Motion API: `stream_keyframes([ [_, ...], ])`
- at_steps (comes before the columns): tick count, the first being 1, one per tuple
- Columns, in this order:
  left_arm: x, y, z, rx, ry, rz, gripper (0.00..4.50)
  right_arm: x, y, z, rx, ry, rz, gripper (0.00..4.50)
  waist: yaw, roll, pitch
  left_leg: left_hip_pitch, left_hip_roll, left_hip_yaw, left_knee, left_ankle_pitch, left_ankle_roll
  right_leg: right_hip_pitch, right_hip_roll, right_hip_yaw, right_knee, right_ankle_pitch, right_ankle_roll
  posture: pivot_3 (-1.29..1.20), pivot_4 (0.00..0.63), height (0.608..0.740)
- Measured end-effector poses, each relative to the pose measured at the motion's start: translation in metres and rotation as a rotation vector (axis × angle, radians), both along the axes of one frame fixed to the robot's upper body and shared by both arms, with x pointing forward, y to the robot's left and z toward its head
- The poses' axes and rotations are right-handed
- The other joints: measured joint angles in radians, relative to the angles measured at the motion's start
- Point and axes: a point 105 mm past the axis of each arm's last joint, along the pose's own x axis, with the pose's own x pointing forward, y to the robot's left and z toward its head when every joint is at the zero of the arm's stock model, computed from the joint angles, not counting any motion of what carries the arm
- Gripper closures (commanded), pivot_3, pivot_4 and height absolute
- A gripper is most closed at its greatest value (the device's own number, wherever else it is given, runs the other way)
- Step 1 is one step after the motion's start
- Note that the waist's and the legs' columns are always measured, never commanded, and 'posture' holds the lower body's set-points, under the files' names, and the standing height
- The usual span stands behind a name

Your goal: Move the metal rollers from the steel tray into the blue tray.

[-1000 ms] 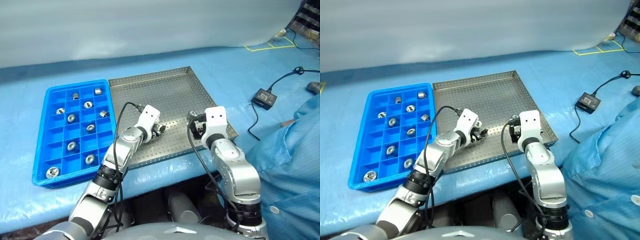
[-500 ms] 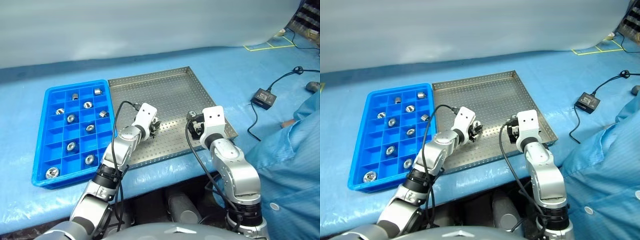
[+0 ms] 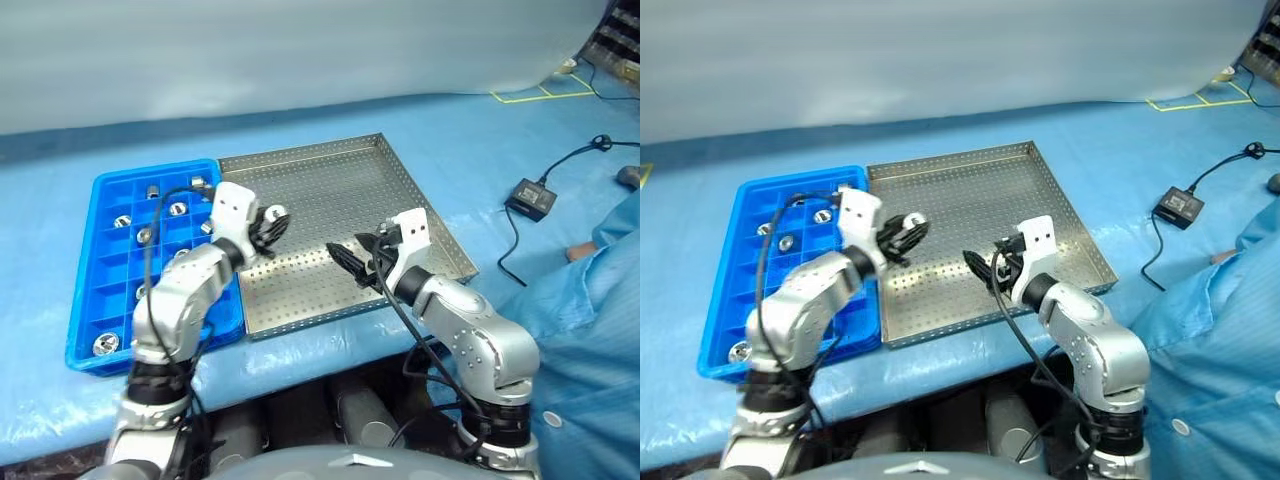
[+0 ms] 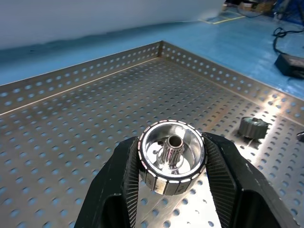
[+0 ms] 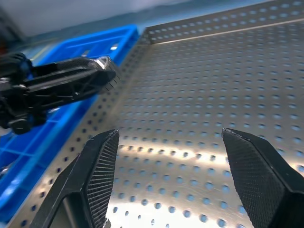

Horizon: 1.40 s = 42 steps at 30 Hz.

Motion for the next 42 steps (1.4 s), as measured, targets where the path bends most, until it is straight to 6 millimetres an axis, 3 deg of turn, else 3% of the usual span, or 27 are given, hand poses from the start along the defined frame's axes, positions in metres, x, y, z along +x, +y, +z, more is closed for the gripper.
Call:
stream_keyframes([
  [7,-0.026,0.061,0.003,0.057,0.018,0.295,2.75,-0.016,0.023,0.009,0.000,-0.053,0.241,0.84,0.115,-0.001,0.000,0.000,-0.001,0.001,0.001,0.000,0.000,0.000,-0.001,0.000,-0.001,-0.002,-0.003,0.07,0.150,0.740],
  [11,-0.031,0.094,-0.004,0.063,0.047,0.514,2.75,-0.015,0.029,0.009,-0.018,-0.068,0.271,0.84,0.154,-0.002,0.000,-0.001,0.000,0.001,0.004,0.000,0.000,0.001,-0.001,-0.001,-0.001,-0.002,-0.003,0.06,0.150,0.740],
  [14,-0.029,0.105,-0.009,0.074,0.063,0.595,2.75,-0.012,0.029,0.005,-0.029,-0.057,0.253,0.84,0.166,-0.003,0.000,-0.002,-0.001,0.001,0.005,0.000,0.000,0.001,-0.002,-0.001,-0.001,-0.001,-0.003,0.05,0.150,0.740],
  [22,-0.006,0.103,-0.026,0.032,0.093,0.677,2.75,-0.013,0.031,-0.002,-0.018,-0.030,0.208,0.84,0.158,-0.004,-0.001,-0.002,0.000,0.002,0.005,0.000,0.000,0.000,-0.002,-0.002,-0.001,0.002,-0.008,-0.01,0.150,0.740],
  [27,-0.001,0.108,-0.025,0.041,0.060,0.744,2.75,-0.015,0.033,-0.009,-0.033,-0.007,0.189,0.84,0.147,-0.004,-0.001,-0.002,0.000,0.003,0.005,0.000,0.001,0.000,-0.002,-0.001,-0.001,0.002,-0.008,-0.02,0.150,0.740],
  [34,-0.004,0.123,-0.019,0.072,0.013,0.842,0.60,-0.010,0.025,-0.011,-0.057,-0.004,0.125,0.84,0.138,-0.004,-0.001,-0.002,0.000,0.003,0.005,0.000,0.001,0.000,-0.002,-0.001,-0.001,0.002,-0.007,-0.04,0.150,0.740],
  [35,-0.004,0.124,-0.018,0.071,0.005,0.847,0.60,-0.009,0.024,-0.011,-0.058,-0.004,0.119,0.84,0.137,-0.004,-0.001,-0.002,0.000,0.003,0.005,0.000,0.001,0.000,-0.002,-0.001,-0.001,0.002,-0.007,-0.04,0.150,0.740],
  [38,0.002,0.115,-0.010,0.003,-0.042,0.817,0.60,-0.007,0.022,-0.011,-0.065,-0.004,0.097,0.84,0.139,-0.005,-0.001,-0.002,0.000,0.003,0.005,0.000,0.001,0.001,-0.002,-0.001,-0.001,0.002,-0.007,-0.06,0.150,0.740],
  [40,0.010,0.097,-0.003,-0.073,-0.085,0.724,0.60,-0.005,0.019,-0.013,-0.084,-0.006,0.071,0.84,0.142,-0.005,-0.001,-0.002,-0.001,0.003,0.005,0.000,0.001,0.001,-0.002,-0.001,-0.001,0.002,-0.007,-0.08,0.150,0.740],
  [41,0.013,0.085,0.001,-0.106,-0.102,0.651,0.60,-0.003,0.017,-0.014,-0.107,-0.008,0.049,0.84,0.142,-0.005,-0.001,-0.002,-0.001,0.004,0.005,-0.001,0.001,0.001,-0.003,-0.001,-0.002,0.002,-0.007,-0.10,0.150,0.740],
  [42,0.017,0.060,0.006,-0.163,-0.119,0.497,0.60,0.001,0.010,-0.018,-0.165,-0.015,0.002,0.84,0.141,-0.005,-0.001,-0.003,-0.001,0.004,0.006,-0.001,0.001,0.000,-0.003,-0.001,-0.002,0.002,-0.007,-0.11,0.150,0.740],
])
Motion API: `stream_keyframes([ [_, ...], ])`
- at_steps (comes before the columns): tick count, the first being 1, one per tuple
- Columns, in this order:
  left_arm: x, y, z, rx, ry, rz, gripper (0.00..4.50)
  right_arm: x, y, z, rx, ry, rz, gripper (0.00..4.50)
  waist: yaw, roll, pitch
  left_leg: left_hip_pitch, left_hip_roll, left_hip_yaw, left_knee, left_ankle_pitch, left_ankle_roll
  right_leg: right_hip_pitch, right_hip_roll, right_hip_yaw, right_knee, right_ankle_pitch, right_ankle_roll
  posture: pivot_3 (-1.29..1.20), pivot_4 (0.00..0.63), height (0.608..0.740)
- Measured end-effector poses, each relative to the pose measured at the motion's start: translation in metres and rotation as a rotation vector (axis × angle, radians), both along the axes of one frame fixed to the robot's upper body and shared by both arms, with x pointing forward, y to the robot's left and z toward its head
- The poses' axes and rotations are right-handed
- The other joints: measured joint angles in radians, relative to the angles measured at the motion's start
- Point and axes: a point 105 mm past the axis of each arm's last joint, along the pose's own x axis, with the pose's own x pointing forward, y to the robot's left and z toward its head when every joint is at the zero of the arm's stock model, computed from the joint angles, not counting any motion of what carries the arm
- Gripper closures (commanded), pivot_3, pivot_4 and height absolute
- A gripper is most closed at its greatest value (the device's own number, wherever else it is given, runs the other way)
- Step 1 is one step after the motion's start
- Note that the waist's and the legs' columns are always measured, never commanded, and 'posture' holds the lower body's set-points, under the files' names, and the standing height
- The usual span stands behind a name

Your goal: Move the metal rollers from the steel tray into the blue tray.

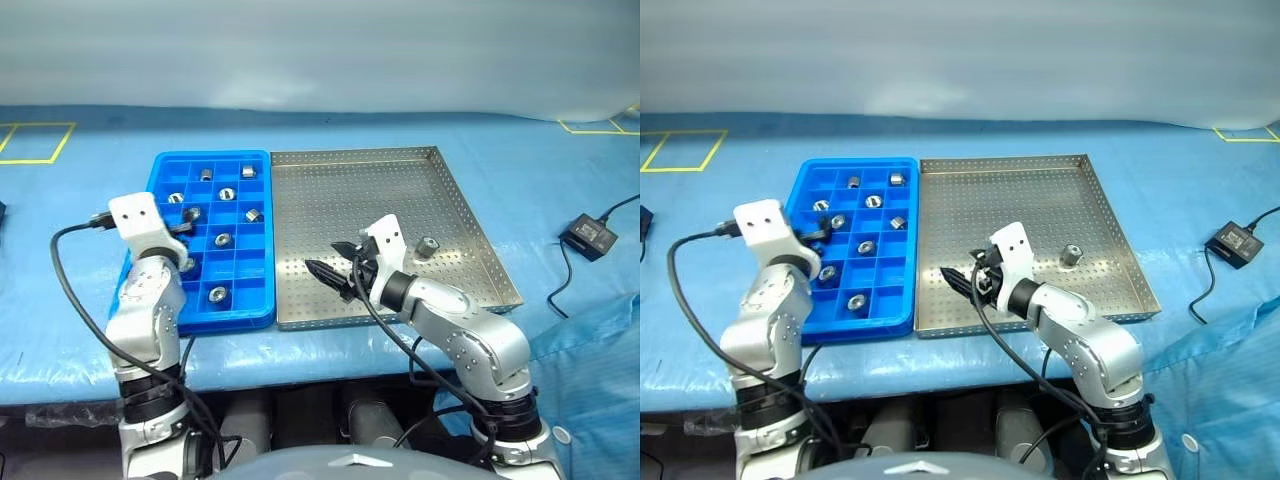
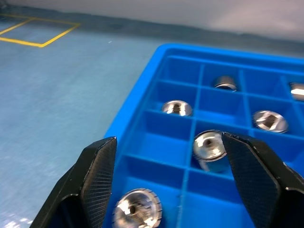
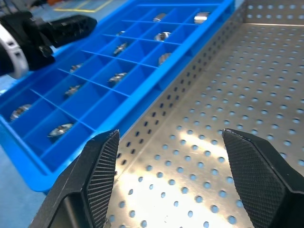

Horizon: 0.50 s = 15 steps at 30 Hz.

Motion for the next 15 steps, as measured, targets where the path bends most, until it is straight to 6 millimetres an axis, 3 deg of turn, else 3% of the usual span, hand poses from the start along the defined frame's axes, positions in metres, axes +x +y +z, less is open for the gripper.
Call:
stream_keyframes([
  [3,-0.006,-0.064,0.012,0.010,-0.072,-0.393,0.60,0.013,-0.020,-0.004,-0.099,-0.029,-0.133,0.84,-0.014,0.000,0.000,0.000,0.000,0.002,0.000,-0.001,0.001,-0.001,-0.001,0.001,0.000,0.000,0.000,-0.14,0.150,0.740],
  [6,-0.026,-0.117,0.009,0.098,-0.080,-0.748,0.60,0.032,-0.051,-0.001,-0.168,-0.055,-0.328,0.84,-0.040,0.001,-0.001,0.001,0.000,0.003,-0.001,-0.001,0.001,-0.001,0.000,0.002,0.000,0.000,0.000,-0.18,0.150,0.740],
  [10,-0.036,-0.145,-0.006,0.159,-0.049,-0.927,0.60,0.041,-0.083,-0.003,-0.279,-0.067,-0.482,0.84,-0.071,0.002,-0.001,0.001,0.001,0.003,-0.001,-0.001,0.001,-0.001,0.001,0.003,0.000,0.000,0.000,-0.23,0.150,0.740],
  [15,-0.035,-0.158,-0.013,0.142,-0.044,-0.985,0.60,0.043,-0.088,-0.007,-0.286,-0.043,-0.505,0.84,-0.116,0.002,-0.001,0.001,0.001,0.002,-0.001,0.000,0.002,-0.001,0.002,0.004,0.000,-0.002,0.004,-0.27,0.150,0.740],
])
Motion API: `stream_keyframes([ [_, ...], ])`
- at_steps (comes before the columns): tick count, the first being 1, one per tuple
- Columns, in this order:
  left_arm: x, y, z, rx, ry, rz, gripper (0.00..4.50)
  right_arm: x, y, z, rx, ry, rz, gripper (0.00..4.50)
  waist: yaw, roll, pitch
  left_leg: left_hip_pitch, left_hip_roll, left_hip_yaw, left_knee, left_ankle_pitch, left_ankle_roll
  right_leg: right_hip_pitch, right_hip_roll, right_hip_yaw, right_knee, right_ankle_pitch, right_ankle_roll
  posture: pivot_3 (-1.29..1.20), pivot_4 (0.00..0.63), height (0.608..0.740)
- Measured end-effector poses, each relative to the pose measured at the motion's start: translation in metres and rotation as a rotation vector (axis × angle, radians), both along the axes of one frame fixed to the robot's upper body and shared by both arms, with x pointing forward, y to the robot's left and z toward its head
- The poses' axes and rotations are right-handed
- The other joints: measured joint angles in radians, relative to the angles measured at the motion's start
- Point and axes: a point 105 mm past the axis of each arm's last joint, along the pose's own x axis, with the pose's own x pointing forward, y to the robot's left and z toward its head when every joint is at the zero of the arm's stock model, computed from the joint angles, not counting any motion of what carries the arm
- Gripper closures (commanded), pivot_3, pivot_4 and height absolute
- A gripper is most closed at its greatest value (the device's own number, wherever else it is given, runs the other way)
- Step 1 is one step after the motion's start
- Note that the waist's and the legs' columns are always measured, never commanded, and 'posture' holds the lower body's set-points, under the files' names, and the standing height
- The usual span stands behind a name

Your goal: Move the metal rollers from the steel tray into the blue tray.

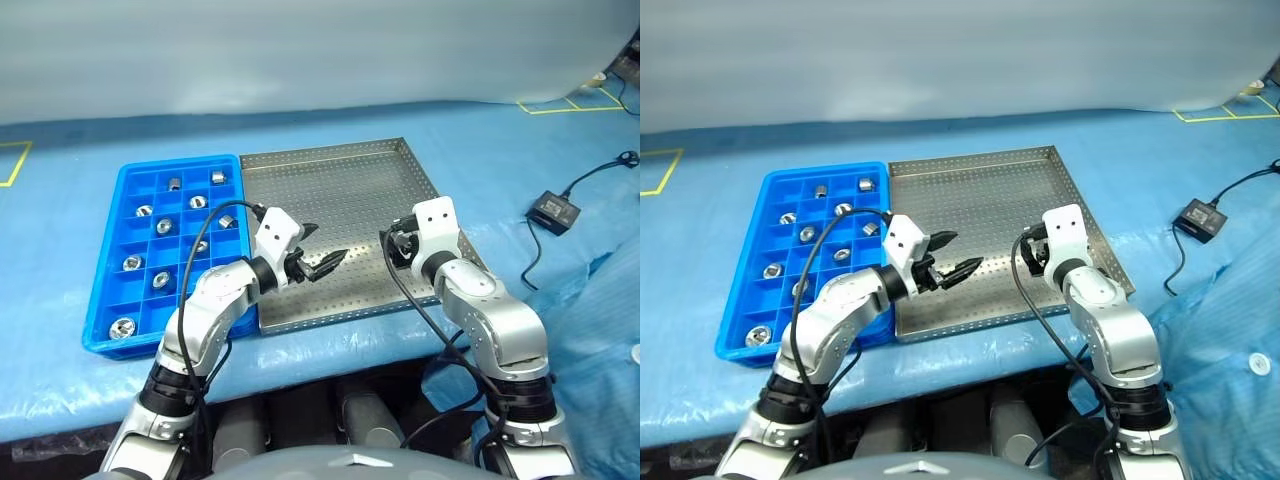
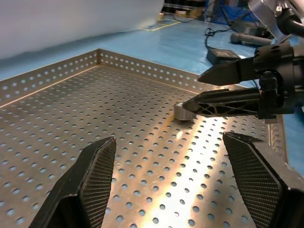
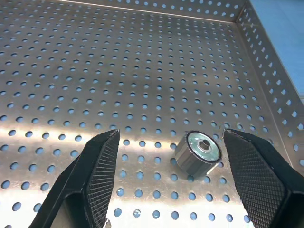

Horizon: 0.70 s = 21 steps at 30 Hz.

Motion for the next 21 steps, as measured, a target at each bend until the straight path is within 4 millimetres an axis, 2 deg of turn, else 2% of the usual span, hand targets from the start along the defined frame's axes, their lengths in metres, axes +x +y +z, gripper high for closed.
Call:
stream_keyframes([
  [10,0.000,-0.004,-0.001,0.014,-0.011,-0.013,0.60,0.007,-0.006,-0.028,0.070,0.099,-0.065,0.84,-0.061,0.001,0.000,0.001,0.000,0.000,0.000,0.000,0.000,0.001,0.001,0.002,0.000,0.000,0.002,-0.25,0.150,0.740],
  [15,-0.003,0.001,-0.012,0.031,0.030,0.001,0.60,0.021,0.000,-0.024,0.082,0.067,-0.042,0.84,-0.075,0.001,0.001,0.001,0.000,0.000,0.000,0.000,0.001,0.001,0.002,0.003,0.000,0.000,0.003,-0.22,0.150,0.740],
  [21,-0.001,0.007,-0.014,0.049,0.038,0.032,0.60,0.035,0.005,-0.025,0.091,0.056,-0.019,0.84,-0.072,0.001,0.001,0.001,-0.001,-0.001,0.000,0.000,0.001,0.001,0.001,0.004,0.000,0.001,0.003,-0.20,0.150,0.740],
])
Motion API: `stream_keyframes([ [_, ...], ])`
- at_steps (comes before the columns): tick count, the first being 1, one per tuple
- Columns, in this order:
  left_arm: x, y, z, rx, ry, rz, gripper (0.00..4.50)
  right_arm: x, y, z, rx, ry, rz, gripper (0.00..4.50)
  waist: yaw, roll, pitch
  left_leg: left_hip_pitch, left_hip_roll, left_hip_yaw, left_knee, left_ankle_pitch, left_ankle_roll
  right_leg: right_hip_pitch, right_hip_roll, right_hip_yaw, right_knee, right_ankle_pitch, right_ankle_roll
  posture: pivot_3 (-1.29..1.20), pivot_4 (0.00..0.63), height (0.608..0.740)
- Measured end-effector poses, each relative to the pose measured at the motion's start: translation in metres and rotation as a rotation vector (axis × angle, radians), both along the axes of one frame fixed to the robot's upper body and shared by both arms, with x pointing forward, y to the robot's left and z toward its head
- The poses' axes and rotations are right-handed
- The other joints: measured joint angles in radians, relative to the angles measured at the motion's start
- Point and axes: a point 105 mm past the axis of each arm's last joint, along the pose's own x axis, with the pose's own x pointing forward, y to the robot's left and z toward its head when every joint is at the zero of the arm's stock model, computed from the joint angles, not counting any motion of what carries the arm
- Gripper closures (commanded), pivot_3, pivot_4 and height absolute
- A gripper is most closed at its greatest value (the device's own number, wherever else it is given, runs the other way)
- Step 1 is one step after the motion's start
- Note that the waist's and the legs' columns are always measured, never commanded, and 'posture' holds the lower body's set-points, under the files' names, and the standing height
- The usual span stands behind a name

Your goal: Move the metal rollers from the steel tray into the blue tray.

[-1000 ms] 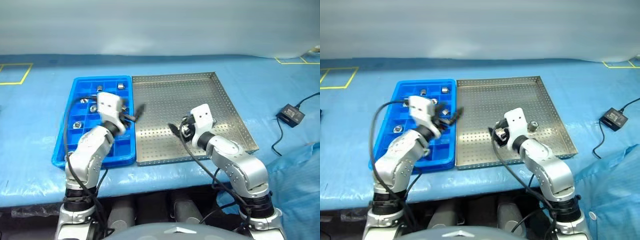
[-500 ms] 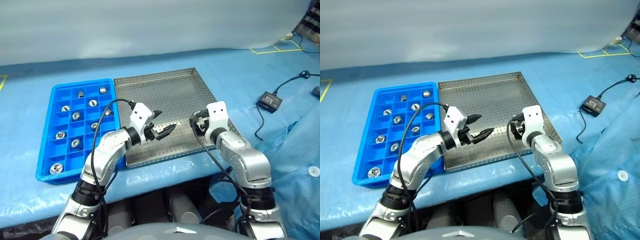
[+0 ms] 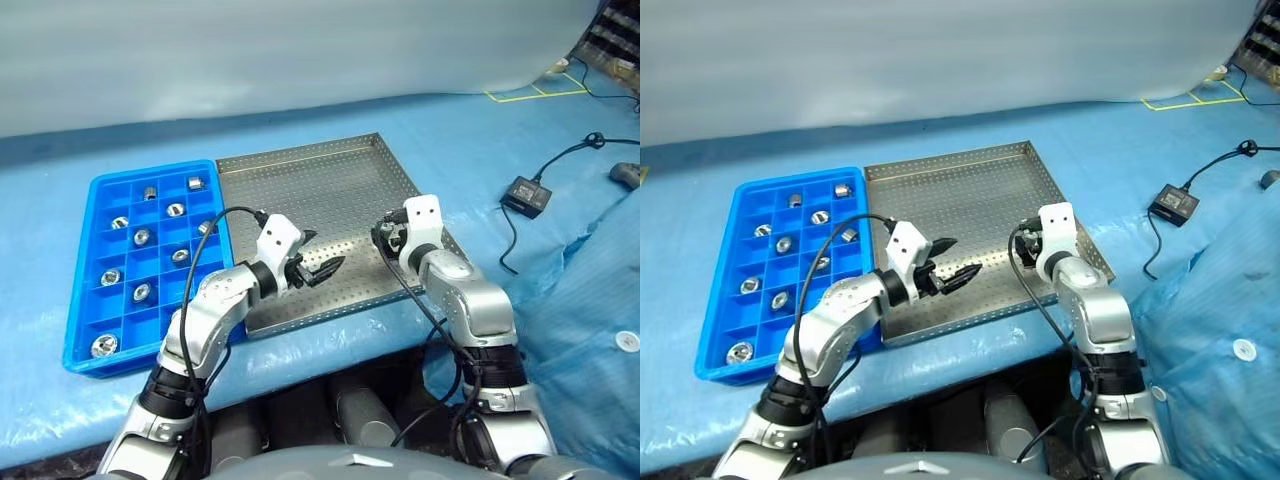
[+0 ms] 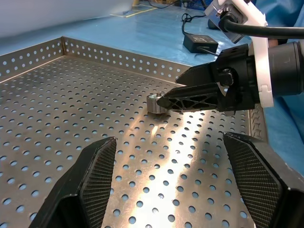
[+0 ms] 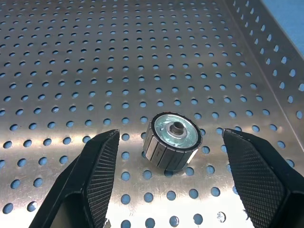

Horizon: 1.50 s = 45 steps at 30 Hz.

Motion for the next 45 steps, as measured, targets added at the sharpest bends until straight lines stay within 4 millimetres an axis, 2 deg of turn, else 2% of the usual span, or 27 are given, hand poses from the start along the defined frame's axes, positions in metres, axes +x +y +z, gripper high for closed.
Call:
stream_keyframes([
  [8,-0.002,0.004,0.003,0.024,-0.002,0.034,0.60,0.012,0.000,-0.015,-0.026,0.046,-0.057,0.84,0.015,0.001,0.000,0.000,0.000,0.000,-0.001,0.000,0.000,0.000,0.000,0.001,0.000,0.000,0.000,-0.18,0.150,0.740],
  [11,-0.003,0.005,0.006,0.026,-0.010,0.044,0.58,0.012,0.001,-0.017,-0.014,0.055,-0.062,1.46,0.021,0.001,0.000,0.000,0.000,0.000,-0.001,0.000,0.000,0.000,0.000,0.001,0.000,0.001,0.001,-0.18,0.150,0.740],
  [14,-0.001,0.008,0.006,0.027,-0.011,0.065,0.58,0.012,0.002,-0.017,-0.009,0.054,-0.061,2.38,0.024,0.001,0.000,0.000,0.000,0.000,0.000,0.000,0.000,0.000,0.000,0.001,0.000,0.000,0.001,-0.19,0.150,0.740],
  [17,0.001,0.010,0.007,0.026,-0.012,0.078,0.58,0.012,0.003,-0.017,-0.006,0.054,-0.050,2.38,0.025,0.001,0.000,0.000,0.000,0.001,0.000,0.000,0.000,0.000,0.000,0.001,0.000,0.000,0.001,-0.20,0.150,0.740],
  [20,0.001,0.010,0.006,0.023,-0.010,0.080,0.58,0.008,0.003,-0.017,-0.001,0.052,-0.042,2.78,0.024,0.001,0.000,0.000,0.000,0.000,-0.001,0.000,0.000,0.000,0.000,0.001,0.000,0.001,0.001,-0.21,0.150,0.740],
  [24,0.002,0.011,0.005,0.027,-0.005,0.083,0.58,0.002,0.006,-0.012,0.003,0.028,-0.010,2.78,0.023,0.001,0.001,0.000,0.000,0.000,-0.001,0.000,0.000,-0.001,0.000,0.001,0.000,0.000,0.001,-0.21,0.150,0.740],
  [26,0.003,0.015,0.004,0.048,-0.012,0.092,0.58,-0.002,0.011,-0.002,0.007,0.001,0.039,2.78,0.021,0.001,0.001,0.000,0.000,0.001,0.000,0.000,0.000,-0.001,0.000,0.001,0.000,0.000,0.001,-0.20,0.150,0.740],
  [28,0.008,0.025,0.006,0.079,-0.030,0.123,0.58,-0.006,0.021,0.010,0.026,-0.033,0.100,2.78,0.019,0.001,0.001,0.000,0.001,0.001,0.000,0.000,0.000,-0.001,0.001,0.001,0.001,0.000,0.001,-0.19,0.150,0.740],
  [32,0.021,0.058,0.010,0.183,-0.078,0.267,0.58,-0.018,0.055,0.036,0.102,-0.111,0.261,2.78,0.020,0.001,0.001,0.001,0.001,0.000,0.000,0.000,0.000,-0.001,0.001,0.000,0.001,0.000,0.000,-0.15,0.150,0.740],
  [34,0.027,0.081,0.014,0.247,-0.107,0.370,0.58,-0.022,0.071,0.034,0.118,-0.103,0.308,2.78,0.025,0.001,0.001,0.001,0.001,0.000,-0.001,0.000,0.000,-0.001,0.001,0.000,0.001,0.000,0.000,-0.13,0.150,0.740],
  [37,0.029,0.110,0.023,0.305,-0.141,0.484,0.58,-0.032,0.093,0.020,0.112,-0.057,0.384,2.78,0.038,0.001,0.001,0.000,0.001,0.000,-0.001,0.000,0.000,-0.002,0.000,0.000,0.000,0.000,0.000,-0.09,0.150,0.740],
  [41,0.021,0.125,0.025,0.349,-0.146,0.540,0.58,-0.046,0.119,0.017,0.060,-0.051,0.568,2.78,0.071,0.001,0.001,-0.001,-0.001,0.000,-0.002,-0.001,0.001,-0.002,-0.002,-0.001,-0.001,0.001,-0.003,-0.05,0.150,0.740],
  [45,0.008,0.139,0.008,0.381,-0.083,0.592,0.58,-0.054,0.137,0.024,0.028,-0.084,0.715,2.78,0.108,0.001,0.001,-0.001,0.000,0.000,-0.003,-0.001,0.000,-0.002,-0.002,-0.003,0.000,0.001,-0.005,-0.01,0.150,0.740],
])
